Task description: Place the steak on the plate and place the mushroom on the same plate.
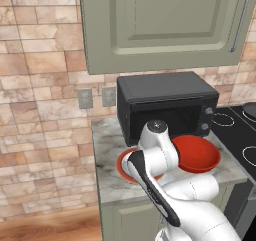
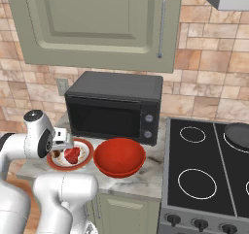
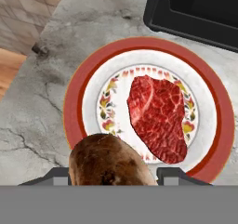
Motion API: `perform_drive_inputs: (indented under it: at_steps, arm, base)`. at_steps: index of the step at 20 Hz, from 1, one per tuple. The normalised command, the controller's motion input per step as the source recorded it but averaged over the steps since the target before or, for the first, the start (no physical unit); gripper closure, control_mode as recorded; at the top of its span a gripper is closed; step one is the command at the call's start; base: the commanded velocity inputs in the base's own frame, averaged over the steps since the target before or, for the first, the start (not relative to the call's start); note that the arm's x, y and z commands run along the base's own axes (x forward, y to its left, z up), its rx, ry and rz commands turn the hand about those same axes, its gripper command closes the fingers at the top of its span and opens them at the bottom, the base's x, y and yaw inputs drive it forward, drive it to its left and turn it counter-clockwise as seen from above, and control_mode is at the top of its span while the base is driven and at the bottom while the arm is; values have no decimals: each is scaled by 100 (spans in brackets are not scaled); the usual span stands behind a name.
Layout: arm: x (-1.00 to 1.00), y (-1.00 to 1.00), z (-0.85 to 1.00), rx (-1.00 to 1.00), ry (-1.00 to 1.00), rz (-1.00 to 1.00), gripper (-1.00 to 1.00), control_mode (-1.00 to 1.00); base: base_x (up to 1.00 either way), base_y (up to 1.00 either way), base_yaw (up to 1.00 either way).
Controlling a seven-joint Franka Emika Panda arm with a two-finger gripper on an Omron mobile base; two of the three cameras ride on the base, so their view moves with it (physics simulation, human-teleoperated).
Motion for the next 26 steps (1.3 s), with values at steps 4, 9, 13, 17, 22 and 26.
perform_drive_inputs:
  at_steps: [4,9,13,17,22,26]
  arm:
    - [31,0,-6,0,0,0,100,-100]
    - [21,0,-17,0,0,0,100,-100]
    - [13,0,-25,0,0,0,-100,-100]
    - [2,0,-31,0,0,0,-100,-100]
    - [0,-3,-21,0,-1,0,-100,-100]
    - [0,-33,1,0,-7,0,-100,-100]
  base:
    - [0,0,0]
    - [0,0,0]
    - [0,0,0]
    - [0,0,0]
    - [0,0,0]
    - [0,0,0]
